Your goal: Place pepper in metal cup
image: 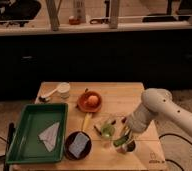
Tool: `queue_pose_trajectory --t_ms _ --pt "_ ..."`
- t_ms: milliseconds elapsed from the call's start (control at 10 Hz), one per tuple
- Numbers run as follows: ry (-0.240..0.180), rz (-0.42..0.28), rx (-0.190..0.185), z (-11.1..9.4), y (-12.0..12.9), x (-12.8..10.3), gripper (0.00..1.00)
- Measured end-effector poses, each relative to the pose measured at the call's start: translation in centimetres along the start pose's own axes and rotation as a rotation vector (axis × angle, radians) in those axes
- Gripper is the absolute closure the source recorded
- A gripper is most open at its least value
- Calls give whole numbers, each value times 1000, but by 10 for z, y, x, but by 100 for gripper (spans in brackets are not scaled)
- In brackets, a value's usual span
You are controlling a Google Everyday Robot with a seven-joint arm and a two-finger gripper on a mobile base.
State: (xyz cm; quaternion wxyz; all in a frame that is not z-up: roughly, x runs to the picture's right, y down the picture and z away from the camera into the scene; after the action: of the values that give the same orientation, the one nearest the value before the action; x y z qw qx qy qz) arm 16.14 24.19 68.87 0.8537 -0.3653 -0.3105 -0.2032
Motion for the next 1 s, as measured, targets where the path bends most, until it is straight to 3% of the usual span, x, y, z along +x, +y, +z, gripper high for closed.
queue_pose_trajectory --t_ms 600,1000 --pt "-2 -4 -5 1 26 9 100" --pt "-1 0 7 -6 33 11 57"
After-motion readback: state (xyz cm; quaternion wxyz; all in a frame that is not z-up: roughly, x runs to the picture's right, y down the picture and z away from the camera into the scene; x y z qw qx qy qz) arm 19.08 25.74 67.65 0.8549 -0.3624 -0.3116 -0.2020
